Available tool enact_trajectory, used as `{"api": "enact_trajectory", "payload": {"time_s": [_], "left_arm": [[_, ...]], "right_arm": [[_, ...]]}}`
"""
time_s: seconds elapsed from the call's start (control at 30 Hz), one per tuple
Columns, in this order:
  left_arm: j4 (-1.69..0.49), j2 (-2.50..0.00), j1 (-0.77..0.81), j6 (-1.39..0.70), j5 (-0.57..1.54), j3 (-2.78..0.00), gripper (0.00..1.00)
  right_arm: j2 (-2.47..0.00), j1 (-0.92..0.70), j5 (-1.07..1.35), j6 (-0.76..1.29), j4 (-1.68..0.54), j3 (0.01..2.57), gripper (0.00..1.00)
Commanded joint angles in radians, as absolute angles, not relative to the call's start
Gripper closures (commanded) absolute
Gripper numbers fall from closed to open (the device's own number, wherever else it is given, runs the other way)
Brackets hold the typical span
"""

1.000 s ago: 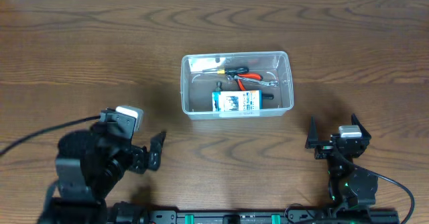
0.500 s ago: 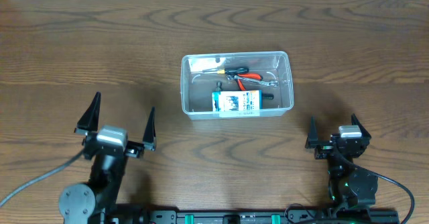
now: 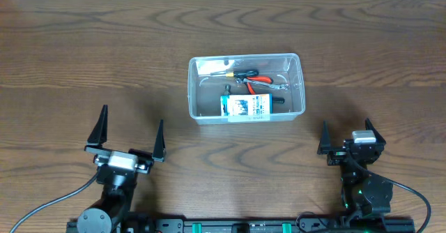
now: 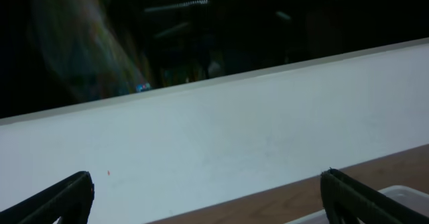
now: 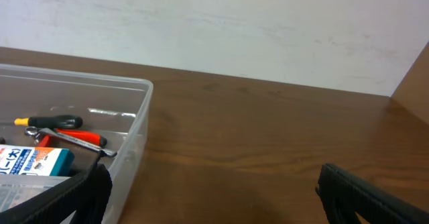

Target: Pack container

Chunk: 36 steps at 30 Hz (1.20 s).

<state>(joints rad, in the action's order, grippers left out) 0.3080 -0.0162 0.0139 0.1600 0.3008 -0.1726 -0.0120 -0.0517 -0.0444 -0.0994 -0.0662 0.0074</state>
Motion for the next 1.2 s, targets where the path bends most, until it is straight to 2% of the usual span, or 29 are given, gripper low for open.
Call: {"api": "enact_trajectory", "payload": {"time_s": [0.0, 0.2, 0.63, 0.87, 1.17], "left_arm": [[0.367, -0.002, 0.009, 0.159, 0.302, -0.135, 0.02], [0.455, -0.002, 0.009, 0.163, 0.301, -0.073, 0.02], [0.406, -0.002, 0.009, 0.163, 0.275, -0.004, 0.02], [0.155, -0.002, 0.009, 0.134, 0.277, -0.004, 0.02], [-0.048, -0.004, 0.009, 0.136, 0.276, -0.004, 0.02]], "right_arm": [[-0.006, -0.059, -0.051, -0.113, -0.070, 0.006, 0.01], [-0.006, -0.059, -0.051, -0.113, -0.070, 0.006, 0.01], [-0.006, -0.059, -0.051, -0.113, -0.070, 0.006, 0.01], [-0.006, -0.059, -0.051, -0.113, -0.070, 0.006, 0.01], [-0.006, -0.059, -0.051, -0.113, -0.070, 0.006, 0.01]]}}
